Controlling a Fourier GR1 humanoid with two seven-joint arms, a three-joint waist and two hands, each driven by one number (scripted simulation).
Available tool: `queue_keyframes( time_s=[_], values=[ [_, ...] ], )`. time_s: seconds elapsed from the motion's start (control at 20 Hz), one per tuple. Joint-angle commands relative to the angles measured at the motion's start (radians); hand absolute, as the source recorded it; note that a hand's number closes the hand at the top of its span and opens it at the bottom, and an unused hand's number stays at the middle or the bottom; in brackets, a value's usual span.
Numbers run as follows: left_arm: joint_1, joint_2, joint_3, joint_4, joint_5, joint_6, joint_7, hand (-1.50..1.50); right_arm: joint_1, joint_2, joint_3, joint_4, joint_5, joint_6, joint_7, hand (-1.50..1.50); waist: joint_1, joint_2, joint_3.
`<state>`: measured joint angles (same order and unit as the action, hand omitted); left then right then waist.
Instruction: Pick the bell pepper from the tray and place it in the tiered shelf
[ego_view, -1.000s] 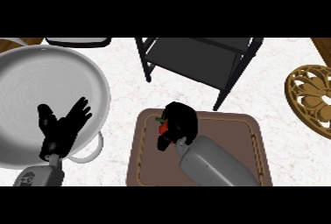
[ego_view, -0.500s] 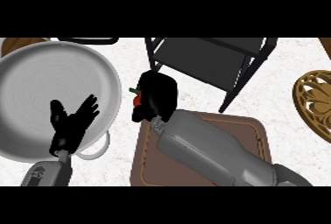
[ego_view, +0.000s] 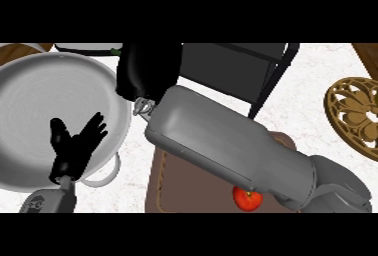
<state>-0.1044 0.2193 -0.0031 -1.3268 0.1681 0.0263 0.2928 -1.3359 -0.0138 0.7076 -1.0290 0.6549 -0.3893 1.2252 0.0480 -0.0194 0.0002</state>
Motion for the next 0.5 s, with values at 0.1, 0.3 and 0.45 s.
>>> queue_keyframes(
  time_s=[0.1, 0.3, 0.45],
  values=[
    [0.039, 0.005, 0.025, 0.049, -0.005, 0.002, -0.047, 0.00, -0.193, 0.013, -0.100, 0.062, 0.057, 0.060, 0.262, 1.50, -0.036, 0.001, -0.005],
    [0.047, -0.012, 0.010, 0.004, -0.005, 0.017, -0.010, 0.00, -0.304, 0.013, -0.228, 0.156, 0.081, 0.088, 0.262, 1.50, -0.044, 0.003, -0.003],
    [0.056, 0.003, 0.024, -0.022, 0.015, -0.001, 0.007, 0.00, -0.351, -0.005, -0.270, 0.192, 0.099, 0.117, 0.262, 1.50, -0.041, 0.007, -0.002]
  ],
)
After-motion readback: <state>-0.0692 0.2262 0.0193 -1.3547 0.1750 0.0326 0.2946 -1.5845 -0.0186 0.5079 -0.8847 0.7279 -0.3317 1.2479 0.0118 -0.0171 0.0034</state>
